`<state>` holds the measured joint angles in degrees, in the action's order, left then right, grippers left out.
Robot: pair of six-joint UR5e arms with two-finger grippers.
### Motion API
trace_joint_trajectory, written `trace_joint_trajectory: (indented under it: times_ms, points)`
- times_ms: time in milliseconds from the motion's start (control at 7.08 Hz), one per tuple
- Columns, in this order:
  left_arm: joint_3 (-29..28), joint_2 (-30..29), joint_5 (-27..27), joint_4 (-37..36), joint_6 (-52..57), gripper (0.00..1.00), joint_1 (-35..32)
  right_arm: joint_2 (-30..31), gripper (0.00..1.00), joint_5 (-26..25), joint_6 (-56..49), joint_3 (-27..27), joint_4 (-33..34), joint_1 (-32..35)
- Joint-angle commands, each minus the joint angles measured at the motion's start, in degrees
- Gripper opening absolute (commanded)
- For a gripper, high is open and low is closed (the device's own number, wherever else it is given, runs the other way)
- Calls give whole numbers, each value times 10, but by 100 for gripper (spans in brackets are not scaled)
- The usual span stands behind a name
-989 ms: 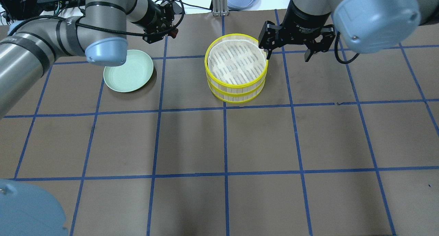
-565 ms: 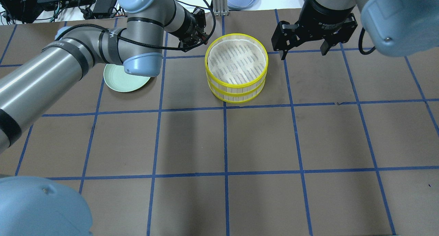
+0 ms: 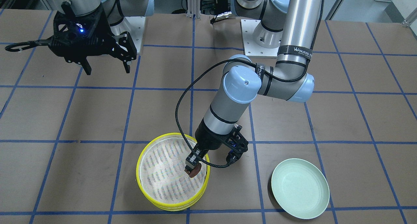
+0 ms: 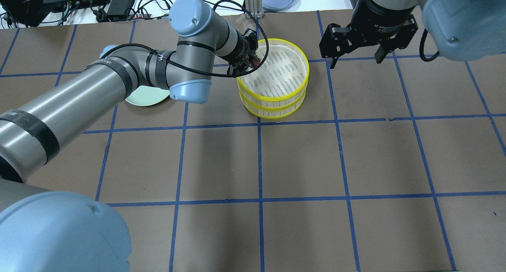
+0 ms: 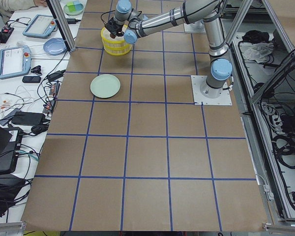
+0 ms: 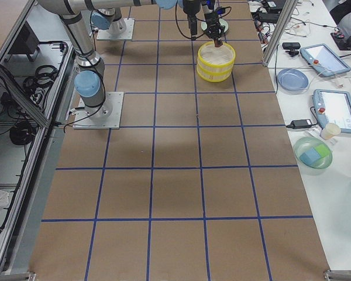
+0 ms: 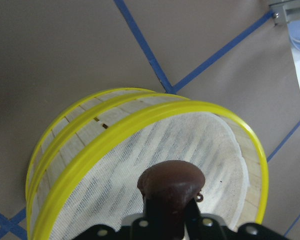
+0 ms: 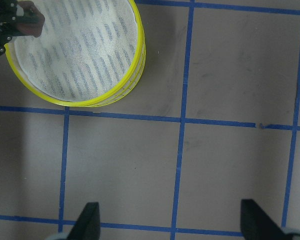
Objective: Stack buns with steamer
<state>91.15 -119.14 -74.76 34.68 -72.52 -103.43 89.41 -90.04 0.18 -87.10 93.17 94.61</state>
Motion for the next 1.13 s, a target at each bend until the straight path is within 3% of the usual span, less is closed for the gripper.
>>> trace_joint_trajectory:
  times_ms: [0, 847, 989]
  points:
    - [1, 1, 1, -2, -2, 99, -3, 0, 100, -3, -1, 0, 1, 0]
    - [-11, 21, 1, 0, 13, 99, 1, 0, 100, 1, -1, 0, -5, 0]
    - [-12, 32, -2, 3, 80, 99, 12, 0, 100, 1, -1, 0, -5, 0]
